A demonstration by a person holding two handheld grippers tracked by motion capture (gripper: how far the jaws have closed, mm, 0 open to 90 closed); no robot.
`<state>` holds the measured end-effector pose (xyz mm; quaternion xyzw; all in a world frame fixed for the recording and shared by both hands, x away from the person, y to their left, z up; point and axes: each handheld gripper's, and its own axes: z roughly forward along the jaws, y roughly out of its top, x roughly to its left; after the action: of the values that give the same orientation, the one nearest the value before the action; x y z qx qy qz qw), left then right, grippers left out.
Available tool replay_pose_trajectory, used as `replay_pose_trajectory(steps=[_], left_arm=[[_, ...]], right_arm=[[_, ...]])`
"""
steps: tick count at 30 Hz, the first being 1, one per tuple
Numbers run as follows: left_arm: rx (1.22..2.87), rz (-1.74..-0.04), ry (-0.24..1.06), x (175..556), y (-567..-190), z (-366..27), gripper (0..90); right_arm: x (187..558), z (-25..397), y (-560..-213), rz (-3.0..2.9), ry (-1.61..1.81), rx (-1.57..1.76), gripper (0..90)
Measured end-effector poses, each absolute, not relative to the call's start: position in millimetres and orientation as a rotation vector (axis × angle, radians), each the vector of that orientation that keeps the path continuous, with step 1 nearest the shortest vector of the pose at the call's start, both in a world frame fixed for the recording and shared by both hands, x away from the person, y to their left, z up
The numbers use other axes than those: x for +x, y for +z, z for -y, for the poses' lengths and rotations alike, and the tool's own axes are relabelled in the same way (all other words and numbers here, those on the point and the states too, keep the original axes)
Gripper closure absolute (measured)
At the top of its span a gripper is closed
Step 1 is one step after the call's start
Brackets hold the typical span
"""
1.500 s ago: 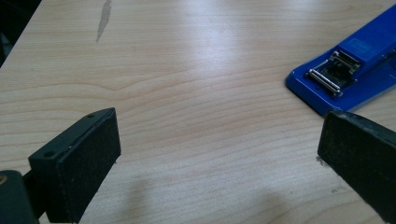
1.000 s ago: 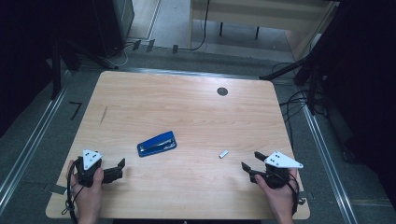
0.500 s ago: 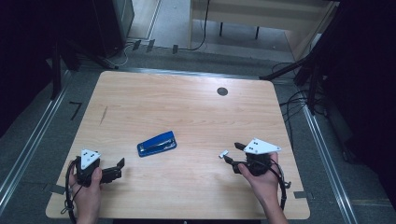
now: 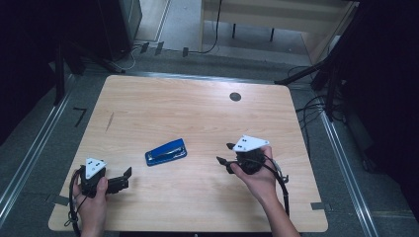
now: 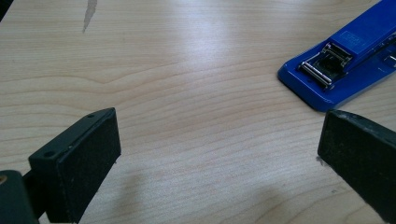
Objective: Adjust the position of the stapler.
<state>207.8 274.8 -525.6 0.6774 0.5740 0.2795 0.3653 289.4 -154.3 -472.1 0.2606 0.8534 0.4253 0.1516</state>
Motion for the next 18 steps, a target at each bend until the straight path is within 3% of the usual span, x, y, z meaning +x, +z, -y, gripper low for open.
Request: replay_pose_trajectory(steps=[18], left_arm=[[1.764,-1.479,0.723,208.9,-525.8,-273.2,0.0]], right_arm=[[315.3,115.2,-476.8,-2.561,1.206,0.629,41.5]])
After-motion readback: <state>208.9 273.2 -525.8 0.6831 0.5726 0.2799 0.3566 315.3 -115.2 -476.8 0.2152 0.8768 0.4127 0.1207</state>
